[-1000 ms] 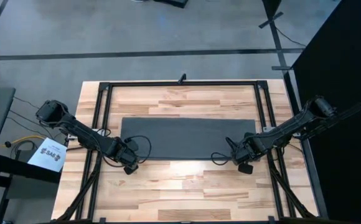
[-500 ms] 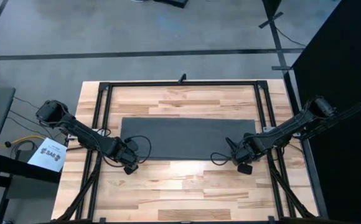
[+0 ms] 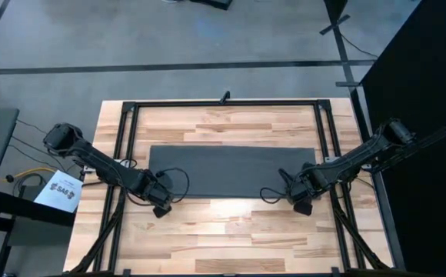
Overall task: Roll towel
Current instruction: Roll the gray towel
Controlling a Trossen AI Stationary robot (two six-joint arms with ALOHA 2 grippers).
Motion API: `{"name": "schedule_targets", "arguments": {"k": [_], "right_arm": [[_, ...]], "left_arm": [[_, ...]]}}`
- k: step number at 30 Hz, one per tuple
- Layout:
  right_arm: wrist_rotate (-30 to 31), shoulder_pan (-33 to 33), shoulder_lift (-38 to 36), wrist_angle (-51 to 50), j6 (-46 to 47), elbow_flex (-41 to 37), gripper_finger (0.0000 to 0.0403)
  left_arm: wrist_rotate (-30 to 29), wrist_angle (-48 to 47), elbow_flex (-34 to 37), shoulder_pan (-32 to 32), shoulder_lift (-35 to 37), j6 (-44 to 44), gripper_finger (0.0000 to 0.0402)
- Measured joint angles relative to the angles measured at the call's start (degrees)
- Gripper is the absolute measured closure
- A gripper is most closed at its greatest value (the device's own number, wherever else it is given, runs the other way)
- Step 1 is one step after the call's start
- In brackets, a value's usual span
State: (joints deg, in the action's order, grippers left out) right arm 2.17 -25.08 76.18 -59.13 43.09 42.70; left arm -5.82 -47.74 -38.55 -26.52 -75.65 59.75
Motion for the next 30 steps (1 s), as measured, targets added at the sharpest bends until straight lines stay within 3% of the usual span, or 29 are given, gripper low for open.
{"name": "schedule_targets", "arguments": {"k": [3,9,13,20,24,30], "right_arm": [[2.9,1.6,0.0,-3.2,0.8,0.0,0.0231],[6.8,10.2,0.0,-6.3,-2.7,0.0,0.0248],[6.9,18.3,0.0,-6.6,-10.4,0.0,0.0281],[6.3,34.5,0.1,-6.9,-23.7,-2.6,0.0393],[4.8,39.3,1.2,-6.9,-25.1,-2.5,0.0398],[1.4,39.8,9.1,-3.6,-29.8,-2.1,0.0402]], "left_arm": [[-1.6,-1.3,-1.3,0.0,3.0,-0.9,0.0401],[-15.5,4.1,1.3,2.1,4.7,-2.0,0.0401],[-15.0,14.9,6.3,4.4,-0.2,-5.8,0.0401],[-13.9,14.3,8.3,5.1,-4.0,-3.7,0.0401],[-13.7,11.5,8.5,4.2,-2.9,-3.5,0.0401],[-13.2,3.1,8.6,4.0,-2.1,-1.0,0.0401]]}}
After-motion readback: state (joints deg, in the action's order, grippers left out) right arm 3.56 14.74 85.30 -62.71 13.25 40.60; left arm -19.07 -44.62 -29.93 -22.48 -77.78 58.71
